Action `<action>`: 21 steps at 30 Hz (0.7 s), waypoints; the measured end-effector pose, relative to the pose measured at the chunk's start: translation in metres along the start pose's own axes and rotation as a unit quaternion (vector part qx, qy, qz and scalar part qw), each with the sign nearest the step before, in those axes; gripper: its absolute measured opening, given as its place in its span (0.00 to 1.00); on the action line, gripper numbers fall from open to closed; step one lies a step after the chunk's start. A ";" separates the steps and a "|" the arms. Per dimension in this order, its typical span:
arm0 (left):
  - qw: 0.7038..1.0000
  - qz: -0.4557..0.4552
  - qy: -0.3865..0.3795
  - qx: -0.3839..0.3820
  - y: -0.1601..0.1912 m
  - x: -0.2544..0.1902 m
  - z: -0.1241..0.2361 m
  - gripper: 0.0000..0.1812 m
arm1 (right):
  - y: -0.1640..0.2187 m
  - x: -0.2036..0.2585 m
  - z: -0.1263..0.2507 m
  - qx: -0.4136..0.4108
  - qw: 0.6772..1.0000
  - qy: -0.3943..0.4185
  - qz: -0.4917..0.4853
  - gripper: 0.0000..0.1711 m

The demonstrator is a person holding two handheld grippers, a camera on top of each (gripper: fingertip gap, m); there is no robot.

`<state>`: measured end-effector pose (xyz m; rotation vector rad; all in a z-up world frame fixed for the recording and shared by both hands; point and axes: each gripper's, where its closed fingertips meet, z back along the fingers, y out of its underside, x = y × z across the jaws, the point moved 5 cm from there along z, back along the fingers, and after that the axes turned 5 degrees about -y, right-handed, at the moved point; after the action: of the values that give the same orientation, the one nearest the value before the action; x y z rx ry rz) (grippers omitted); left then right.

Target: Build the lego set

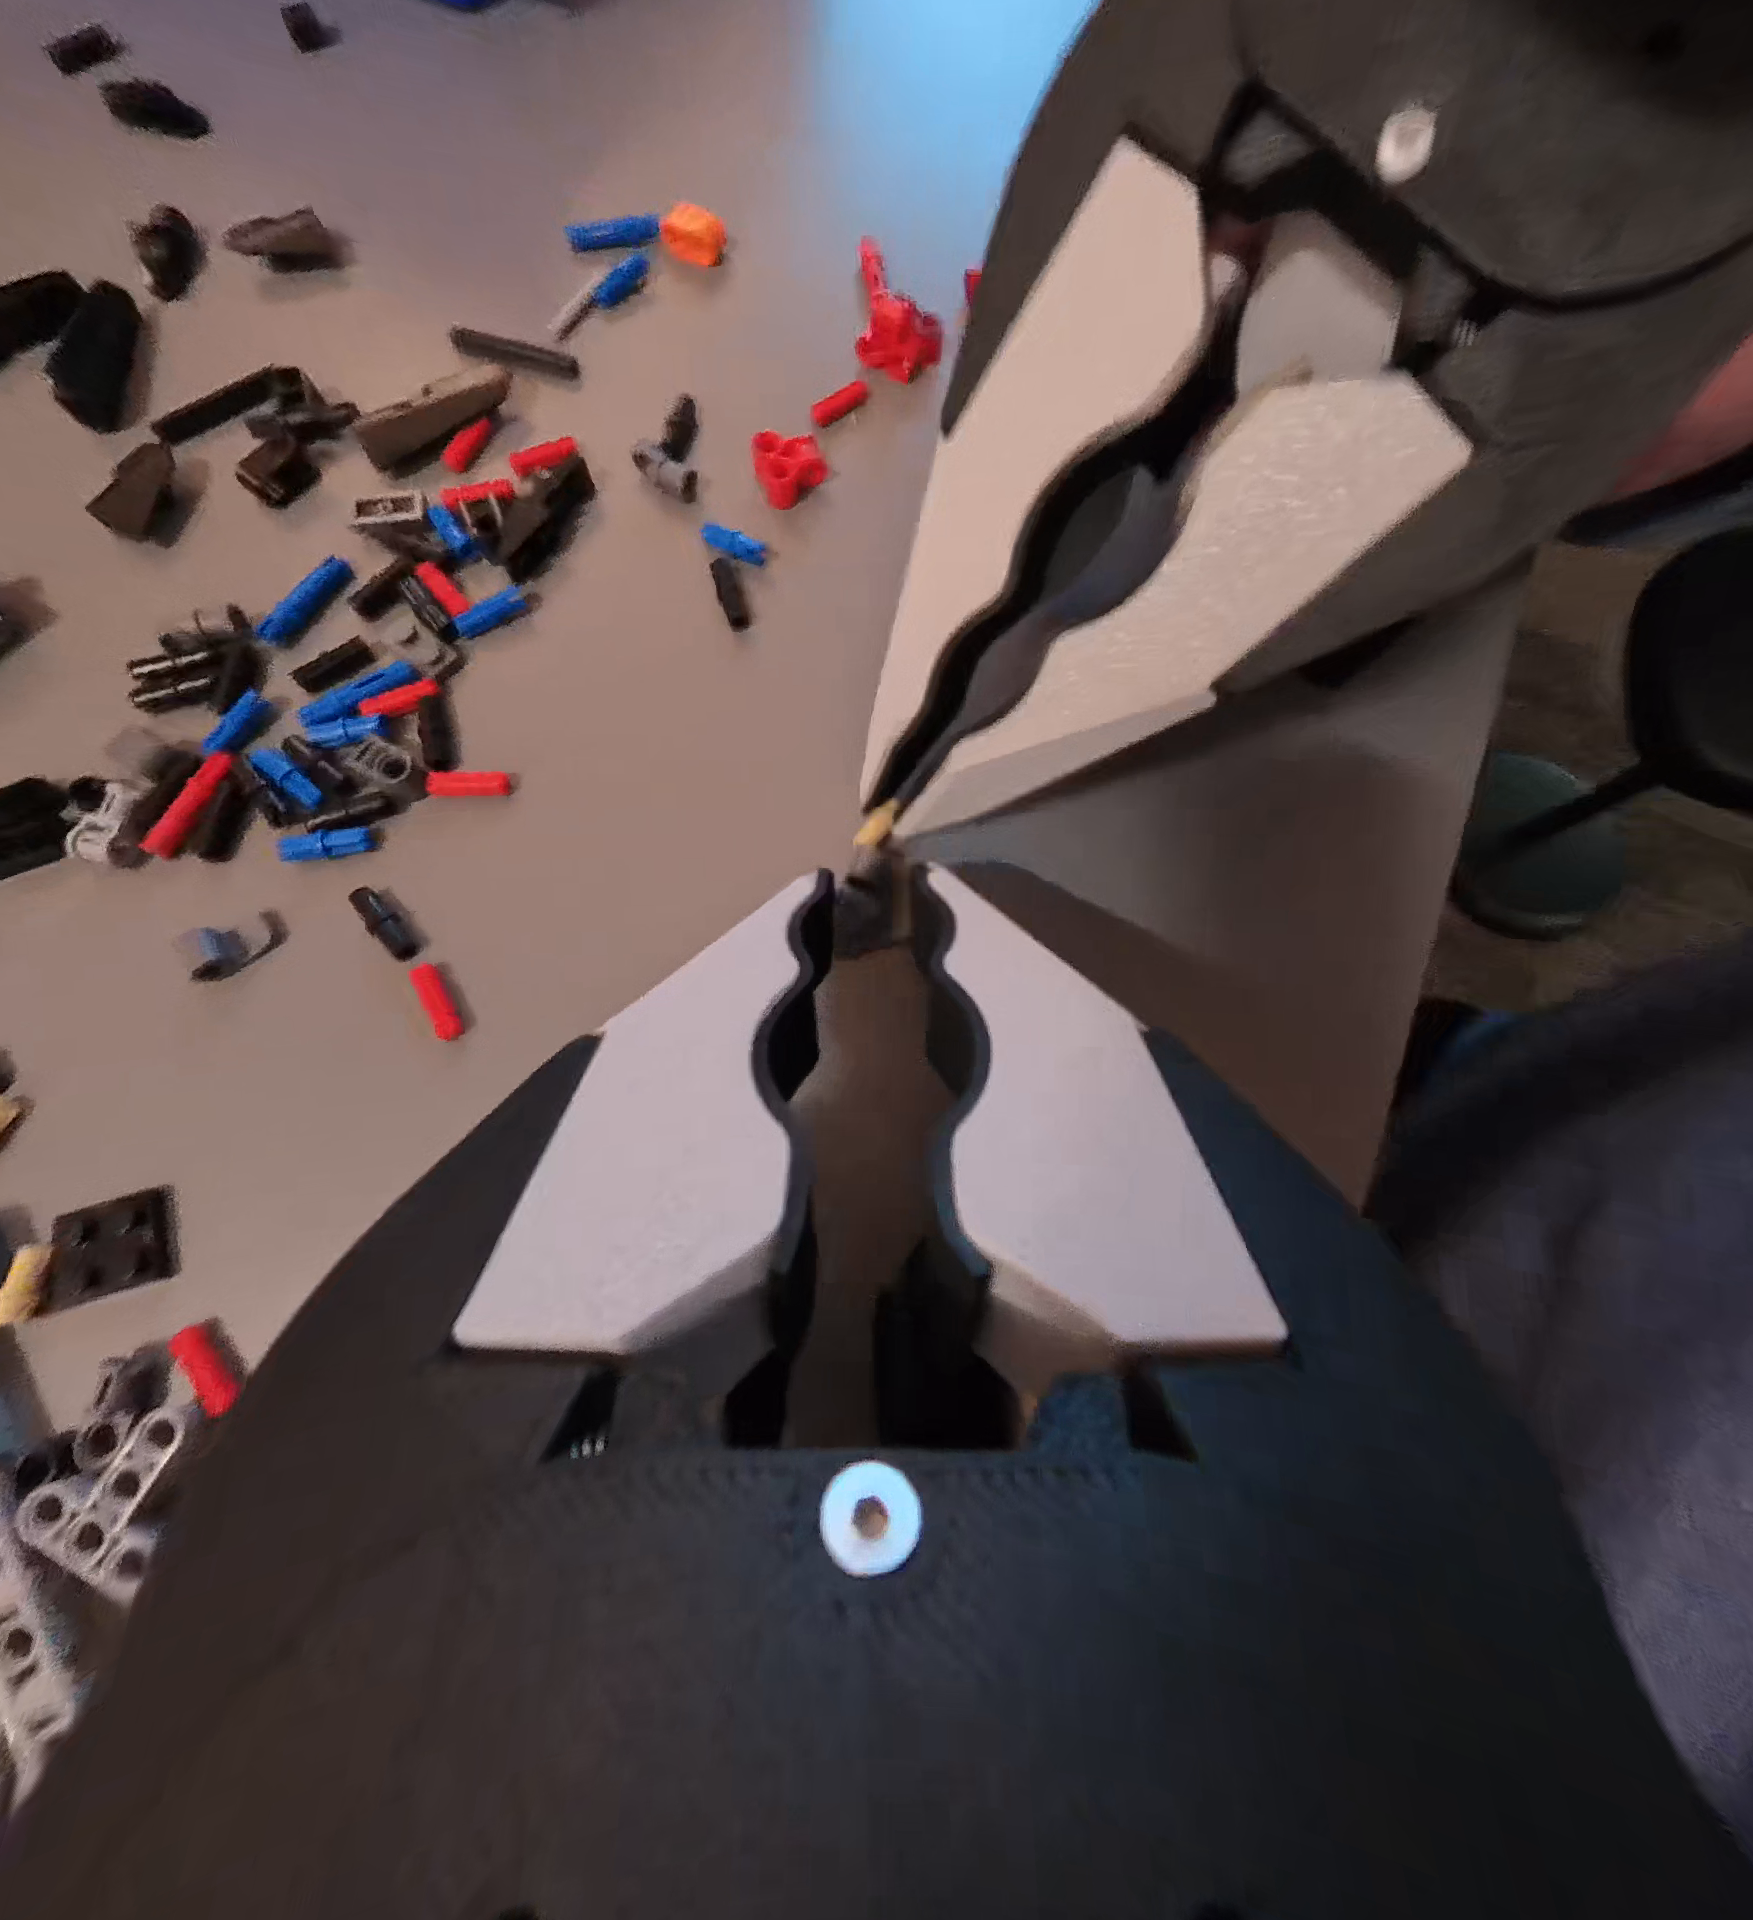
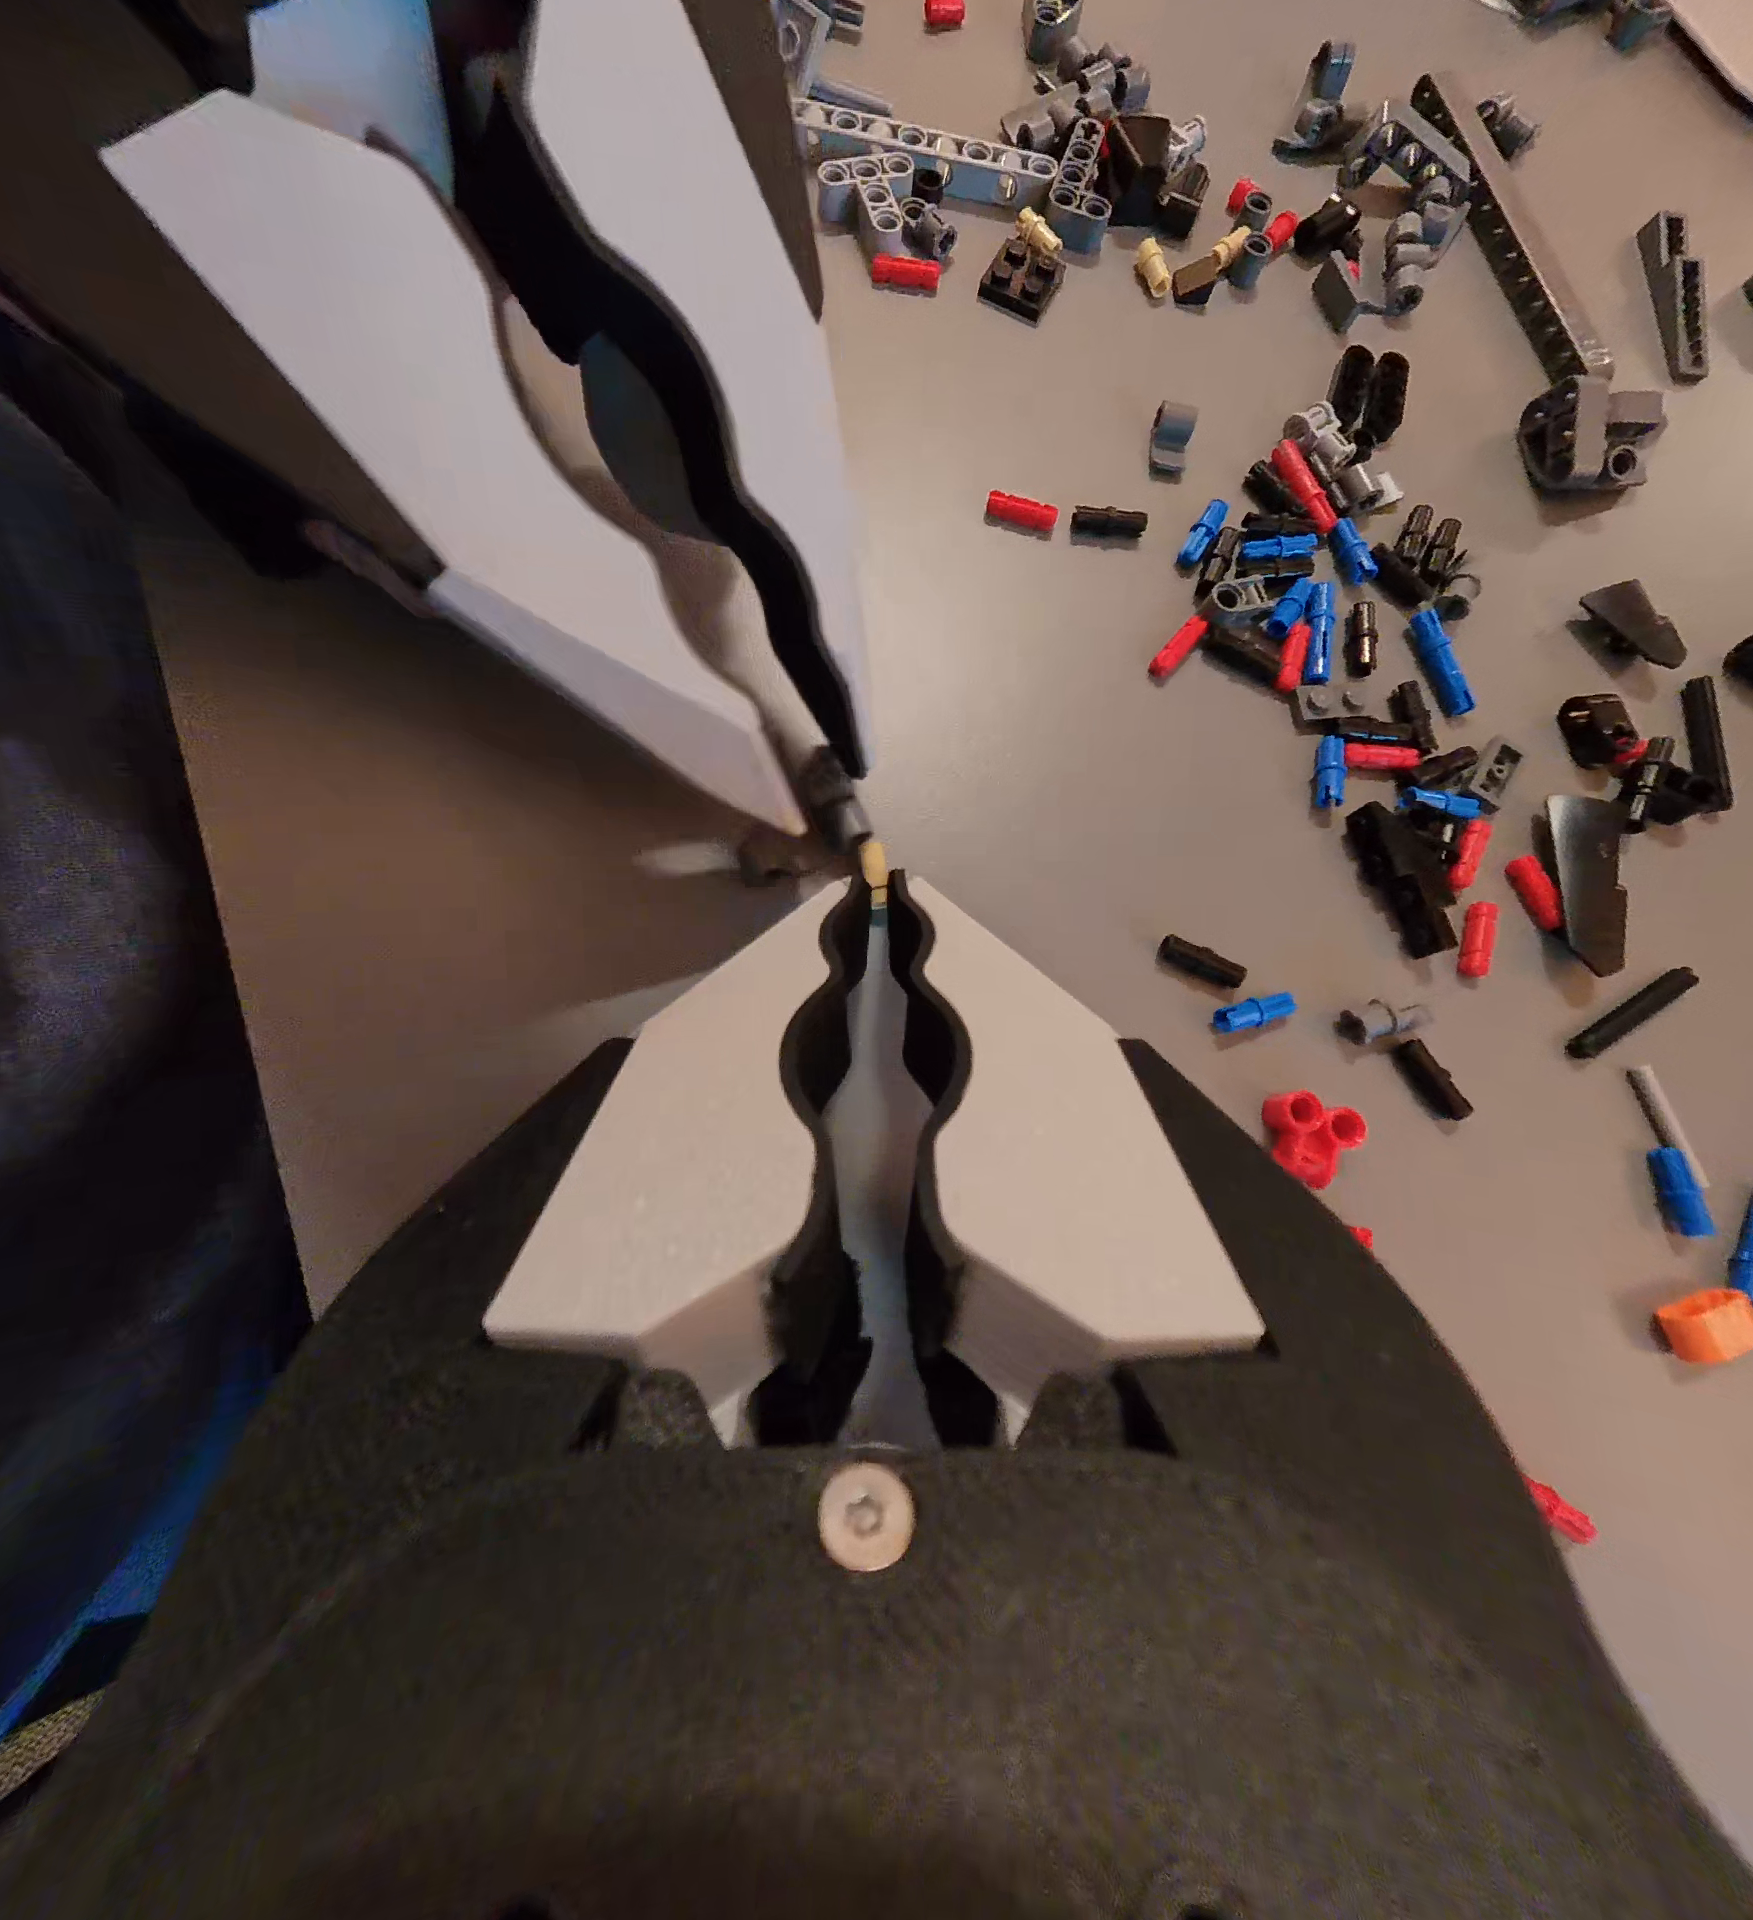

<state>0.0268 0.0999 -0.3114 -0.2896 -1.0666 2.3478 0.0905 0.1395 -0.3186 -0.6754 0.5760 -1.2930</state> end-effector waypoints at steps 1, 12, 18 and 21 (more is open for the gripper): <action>1.000 -0.017 -0.010 0.014 0.003 0.002 0.001 0.08 | 0.000 0.000 0.000 0.000 1.000 -0.004 -0.002 0.00; 0.998 -0.068 -0.010 0.006 0.007 -0.007 0.005 0.12 | 0.001 -0.003 0.001 -0.001 0.998 -0.051 0.024 0.00; 0.996 -0.081 -0.016 0.023 0.007 -0.002 -0.002 0.07 | -0.001 -0.006 -0.001 -0.001 0.996 -0.077 0.042 0.01; 0.996 -0.085 -0.014 0.025 0.006 -0.003 -0.003 0.07 | -0.001 -0.007 -0.001 0.000 0.995 -0.086 0.051 0.01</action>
<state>0.0283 0.0965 -0.3181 -0.1424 -1.0025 2.2274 0.0874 0.1460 -0.3186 -0.7389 0.4636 -1.1282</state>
